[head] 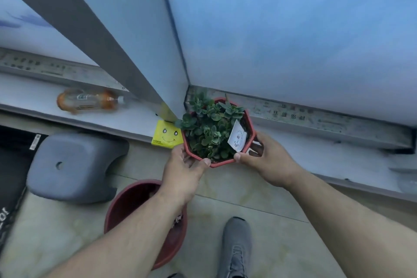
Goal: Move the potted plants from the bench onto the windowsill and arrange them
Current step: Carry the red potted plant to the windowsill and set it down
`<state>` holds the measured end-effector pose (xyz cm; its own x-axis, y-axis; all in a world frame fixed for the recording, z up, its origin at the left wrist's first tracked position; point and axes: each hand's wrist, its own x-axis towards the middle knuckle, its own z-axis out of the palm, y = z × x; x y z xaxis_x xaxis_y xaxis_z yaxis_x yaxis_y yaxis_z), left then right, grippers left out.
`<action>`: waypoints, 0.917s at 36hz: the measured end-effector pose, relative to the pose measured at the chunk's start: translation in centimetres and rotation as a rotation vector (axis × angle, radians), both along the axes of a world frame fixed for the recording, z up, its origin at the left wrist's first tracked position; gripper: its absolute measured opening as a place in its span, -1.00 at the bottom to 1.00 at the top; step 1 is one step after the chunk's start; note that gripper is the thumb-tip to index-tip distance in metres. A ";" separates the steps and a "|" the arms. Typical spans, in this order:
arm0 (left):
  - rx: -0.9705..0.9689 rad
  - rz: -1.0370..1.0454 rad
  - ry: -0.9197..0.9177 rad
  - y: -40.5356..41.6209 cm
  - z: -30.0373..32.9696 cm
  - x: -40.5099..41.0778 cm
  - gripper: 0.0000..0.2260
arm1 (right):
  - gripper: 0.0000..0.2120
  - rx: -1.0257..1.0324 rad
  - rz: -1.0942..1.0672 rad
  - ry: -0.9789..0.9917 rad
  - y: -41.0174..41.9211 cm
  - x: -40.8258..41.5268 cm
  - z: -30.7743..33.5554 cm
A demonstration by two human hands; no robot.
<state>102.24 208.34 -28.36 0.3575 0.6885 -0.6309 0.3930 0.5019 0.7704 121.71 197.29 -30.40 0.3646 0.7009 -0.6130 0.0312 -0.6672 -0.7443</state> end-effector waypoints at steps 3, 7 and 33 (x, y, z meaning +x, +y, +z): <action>-0.016 0.008 0.010 0.5 -2.2 0.5 -0.61 | -0.30 -0.012 0.021 0.007 0.7 0.5 -2.4; -0.020 0.020 0.024 1.2 -4.7 1.2 -0.61 | -0.29 -0.021 0.034 0.001 1.6 1.1 -4.5; -0.010 -0.255 0.447 1.0 1.6 0.5 -0.35 | -0.11 -0.228 -0.006 -0.020 0.8 0.4 1.6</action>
<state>102.73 209.32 -26.76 0.2070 0.6080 -0.7665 0.7941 0.3532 0.4946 122.13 198.06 -28.80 0.3821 0.5431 -0.7477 0.0398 -0.8180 -0.5738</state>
